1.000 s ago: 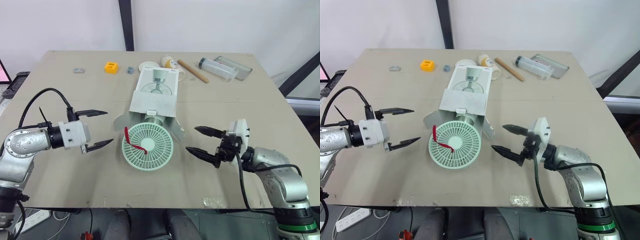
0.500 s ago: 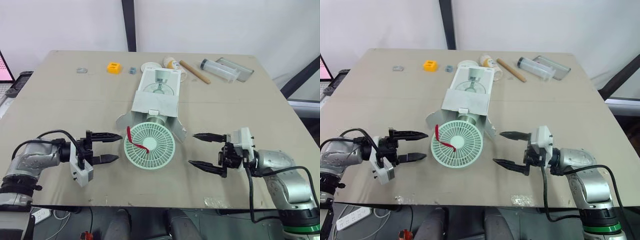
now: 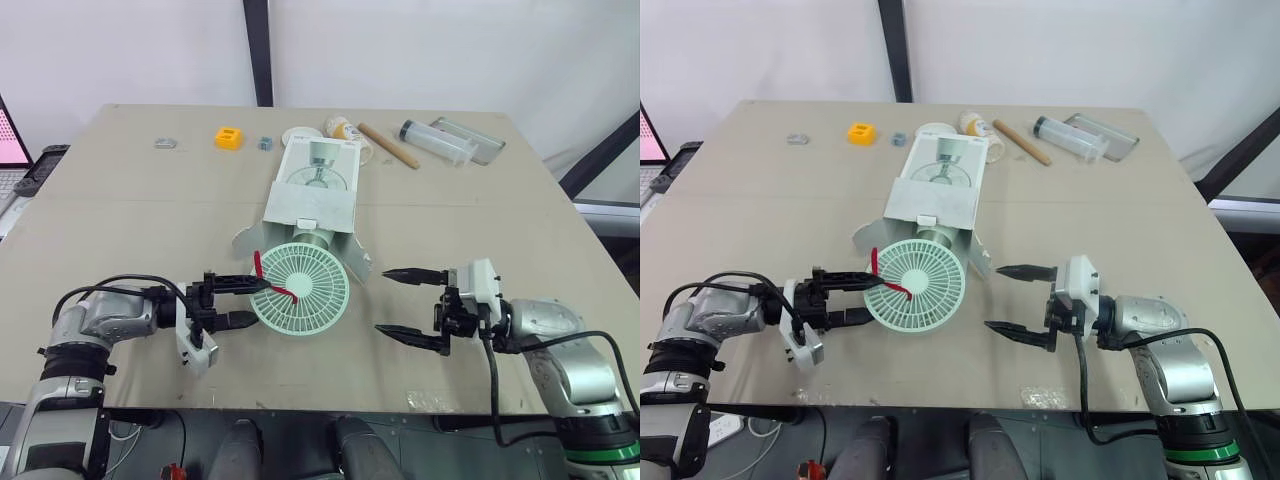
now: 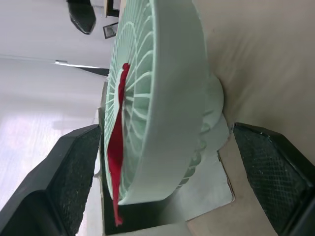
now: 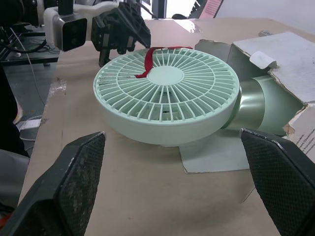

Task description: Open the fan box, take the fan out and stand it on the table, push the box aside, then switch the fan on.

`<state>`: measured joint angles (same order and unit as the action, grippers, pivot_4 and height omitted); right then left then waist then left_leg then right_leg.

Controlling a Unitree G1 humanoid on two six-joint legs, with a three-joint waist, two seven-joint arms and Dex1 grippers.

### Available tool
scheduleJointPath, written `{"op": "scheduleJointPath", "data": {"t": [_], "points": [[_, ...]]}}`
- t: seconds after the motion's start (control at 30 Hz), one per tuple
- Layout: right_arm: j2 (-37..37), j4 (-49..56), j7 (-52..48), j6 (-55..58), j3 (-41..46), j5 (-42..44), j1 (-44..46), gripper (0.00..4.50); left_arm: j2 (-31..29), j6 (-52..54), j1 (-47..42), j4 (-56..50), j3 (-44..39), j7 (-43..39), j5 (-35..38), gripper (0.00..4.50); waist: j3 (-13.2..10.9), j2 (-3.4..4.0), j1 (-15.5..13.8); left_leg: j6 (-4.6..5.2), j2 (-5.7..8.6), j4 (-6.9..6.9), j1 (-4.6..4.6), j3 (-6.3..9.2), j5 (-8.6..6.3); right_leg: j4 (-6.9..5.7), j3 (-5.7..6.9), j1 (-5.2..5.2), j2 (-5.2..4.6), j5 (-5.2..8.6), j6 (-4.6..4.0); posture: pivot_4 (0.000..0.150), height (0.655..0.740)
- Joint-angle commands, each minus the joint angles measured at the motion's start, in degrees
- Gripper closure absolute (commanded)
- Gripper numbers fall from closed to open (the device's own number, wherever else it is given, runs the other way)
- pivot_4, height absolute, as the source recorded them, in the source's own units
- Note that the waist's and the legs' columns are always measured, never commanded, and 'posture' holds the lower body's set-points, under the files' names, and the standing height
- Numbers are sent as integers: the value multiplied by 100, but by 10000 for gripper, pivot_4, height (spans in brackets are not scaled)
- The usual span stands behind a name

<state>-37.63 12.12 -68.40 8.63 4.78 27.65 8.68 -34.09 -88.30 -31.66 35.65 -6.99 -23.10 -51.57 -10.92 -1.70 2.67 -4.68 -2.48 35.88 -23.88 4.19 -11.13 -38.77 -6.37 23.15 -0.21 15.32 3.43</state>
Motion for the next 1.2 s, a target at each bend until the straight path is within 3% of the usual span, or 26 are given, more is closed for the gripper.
{"op": "scheduleJointPath", "data": {"t": [0.03, 0.27, 0.53, 0.63, 0.7, 0.73, 0.77, 0.8, 0.83, 1.1, 1.2], "points": [[-61, 148, 50, -50, 27, 18, 36, 231, -113, 283, -131, -156, 110, 1018, -699, 0, 0, 0, 0, 0, 0, 0, 1, 0, 0, 0, 0, 0, 0, 0, 0, 1500, 7400], [-42, 188, 136, -55, -10, 14, -12, 231, -413, 831, -260, -428, 967, 2970, -1727, 0, 0, 0, 0, 0, 3, 4, 6, 0, 0, -16, 0, -1, -4, 0, 0, 1500, 7400], [-34, 155, 174, -61, -27, -10, -3, 231, -849, 1472, -450, -560, 2081, 4603, -2305, 0, 2, -2, -2, -1, 6, 5, 10, 0, 0, -20, -1, -3, -7, 1, 2, 1500, 7400], [-31, 125, 180, -58, -34, -21, 19, 0, -929, 1681, -569, -575, 2410, 4967, -2345, 7477, 2, -2, -3, -1, 6, 4, 11, 0, 0, -22, -1, -3, -7, 1, 2, 1500, 7400], [-23, 111, 188, -56, -44, -29, 35, 0, -979, 1786, -627, -565, 2605, 5137, -2354, 15545, 2, -2, -4, -1, 8, 5, 10, 0, 0, -22, -1, -4, -8, 1, 2, 1500, 7400], [-16, 107, 194, -57, -51, -34, 41, 0, -1006, 1834, -647, -557, 2699, 5218, -2356, 18594, 2, -2, -4, -1, 8, 5, 10, 0, 0, -22, -1, -4, -8, 1, 2, 1500, 7400], [-12, 106, 199, -57, -57, -38, 45, 0, -1029, 1875, -663, -550, 2776, 5283, -2354, 18594, 2, -3, -4, -1, 8, 5, 11, 0, 0, -22, -1, -4, -8, 1, 2, 1500, 7400], [-9, 106, 203, -56, -60, -40, 46, 0, -1056, 1913, -681, -546, 2856, 5351, -2351, 24348, 2, -2, -4, -1, 8, 5, 11, 0, 0, -22, -1, -4, -8, 1, 2, 1500, 7400], [-7, 109, 208, -54, -62, -39, 44, 0, -1083, 1946, -698, -542, 2930, 5408, -2336, 25776, 3, -2, -3, -1, 8, 5, 11, 0, 0, -23, -1, -4, -8, 1, 2, 1500, 7400], [6, 121, 268, -65, -84, -42, 38, 0, -1209, 1587, -826, -316, 3215, 5111, -1497, 25896, 3, -3, -4, -1, 9, 5, 12, 0, 1, -24, -1, -5, -9, 1, 2, 1500, 7400], [36, 110, 325, -56, -47, -16, 44, 0, -1218, 1228, -887, -10, 3288, 4556, -640, 25896, 3, -3, -4, -1, 9, 5, 13, 0, 1, -24, -1, -5, -9, 1, 2, 1500, 7400]]}}
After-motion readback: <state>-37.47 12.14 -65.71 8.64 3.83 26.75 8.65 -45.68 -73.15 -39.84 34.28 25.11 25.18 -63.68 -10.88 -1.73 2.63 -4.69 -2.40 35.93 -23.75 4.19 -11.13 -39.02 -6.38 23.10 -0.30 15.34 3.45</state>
